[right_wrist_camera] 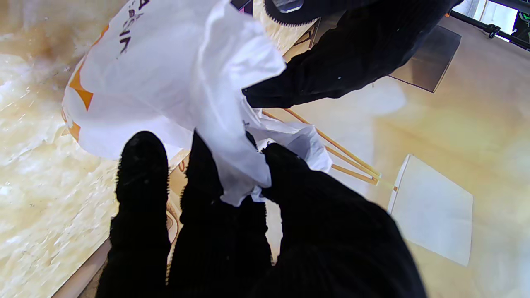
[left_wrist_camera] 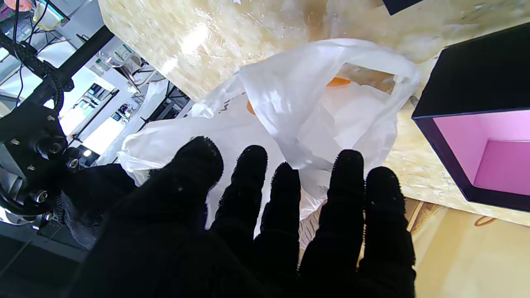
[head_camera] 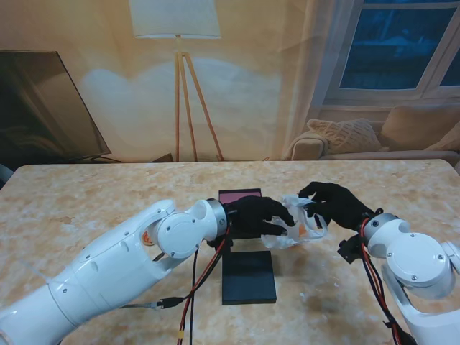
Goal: Pack mini donuts into a plastic bag, tie the opening and put the bag into the gift box
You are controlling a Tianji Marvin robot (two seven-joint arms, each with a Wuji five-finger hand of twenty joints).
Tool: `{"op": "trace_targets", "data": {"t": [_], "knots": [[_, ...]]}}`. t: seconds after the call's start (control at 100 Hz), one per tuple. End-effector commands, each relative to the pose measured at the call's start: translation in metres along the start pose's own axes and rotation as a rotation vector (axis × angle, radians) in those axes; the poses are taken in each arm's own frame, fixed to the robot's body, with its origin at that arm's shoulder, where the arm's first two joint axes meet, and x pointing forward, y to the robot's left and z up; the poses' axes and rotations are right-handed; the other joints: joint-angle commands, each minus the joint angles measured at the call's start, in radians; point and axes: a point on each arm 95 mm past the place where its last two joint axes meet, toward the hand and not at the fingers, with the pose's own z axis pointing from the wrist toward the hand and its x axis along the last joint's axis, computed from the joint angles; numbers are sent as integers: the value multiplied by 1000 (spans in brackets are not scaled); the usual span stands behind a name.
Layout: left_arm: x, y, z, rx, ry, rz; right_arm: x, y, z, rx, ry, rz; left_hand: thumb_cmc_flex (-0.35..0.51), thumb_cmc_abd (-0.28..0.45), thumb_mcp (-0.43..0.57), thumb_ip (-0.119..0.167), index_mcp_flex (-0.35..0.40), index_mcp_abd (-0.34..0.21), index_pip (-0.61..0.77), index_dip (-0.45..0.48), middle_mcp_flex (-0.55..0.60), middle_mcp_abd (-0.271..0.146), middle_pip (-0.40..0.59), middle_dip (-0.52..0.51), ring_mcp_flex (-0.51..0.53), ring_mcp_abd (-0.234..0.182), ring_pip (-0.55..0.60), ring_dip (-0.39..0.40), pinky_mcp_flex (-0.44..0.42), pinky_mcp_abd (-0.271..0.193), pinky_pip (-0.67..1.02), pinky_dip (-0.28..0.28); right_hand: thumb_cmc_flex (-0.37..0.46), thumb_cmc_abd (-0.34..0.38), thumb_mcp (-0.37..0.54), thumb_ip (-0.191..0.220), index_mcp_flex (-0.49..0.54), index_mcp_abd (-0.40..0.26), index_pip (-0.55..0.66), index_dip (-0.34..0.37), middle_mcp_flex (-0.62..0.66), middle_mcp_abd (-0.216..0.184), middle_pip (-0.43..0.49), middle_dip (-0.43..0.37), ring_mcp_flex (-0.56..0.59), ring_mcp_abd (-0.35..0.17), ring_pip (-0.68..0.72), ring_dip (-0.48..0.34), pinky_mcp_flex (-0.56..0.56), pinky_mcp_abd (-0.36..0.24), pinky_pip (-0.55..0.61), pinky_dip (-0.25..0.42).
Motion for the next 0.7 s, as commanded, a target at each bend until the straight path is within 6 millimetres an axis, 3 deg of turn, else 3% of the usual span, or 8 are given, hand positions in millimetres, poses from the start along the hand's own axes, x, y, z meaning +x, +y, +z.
{"op": "trace_targets", "data": {"t": [0.0,0.19,0.27,0.36,0.41,0.69], "knots": [[2,-7,0,-9,6,19,0,-8,0,26,-3,18,18,39,-25,22,29,-24,27,10,-13,-26,-12,-1,-44,1,-33,8,-24,-5,-20,24,13,34,-1,10,13,0,9,-1,-7,-26,16,23,1,-14,5,-8,-9,0,17,11],[0,-12,3,-11,12,30,0,-10,5,28,-22,63,88,-24,-49,-24,71,-57,108,130,-5,-35,3,16,-64,-21,-128,-99,-25,-11,-75,3,12,34,-2,10,9,1,9,-2,-9,-29,16,21,-2,-15,2,-9,-10,-1,16,10],[1,-12,3,-2,16,28,0,-10,7,25,-28,71,102,-42,-48,-32,81,-59,131,151,17,-7,20,28,-48,-29,-117,-101,-13,-15,-66,4,13,33,-1,10,10,0,10,-2,-9,-30,16,20,-1,-16,-1,-11,-11,-1,14,8],[5,-11,0,22,20,2,-1,-11,9,14,-34,69,118,-60,-47,-38,89,-60,168,175,41,61,36,52,-30,-24,-80,-80,-2,-18,-39,11,13,33,0,10,9,1,11,-3,-10,-29,17,19,-1,-15,-2,-12,-11,-1,12,7],[8,-10,-3,40,27,-4,-1,-11,10,7,-39,72,122,-65,-48,-38,88,-66,183,181,48,78,41,65,-22,-23,-58,-64,4,-16,-22,17,14,32,1,10,9,3,12,-3,-11,-29,17,18,-2,-15,-3,-12,-12,0,12,6],[18,-10,-17,94,90,-37,-2,-10,17,-17,-57,56,176,-79,-63,-42,84,-89,271,174,79,81,45,93,19,-32,-43,-62,40,-11,4,16,14,30,4,9,8,3,14,-4,-13,-26,20,15,-5,-12,-5,-14,-16,-1,9,2]]}}
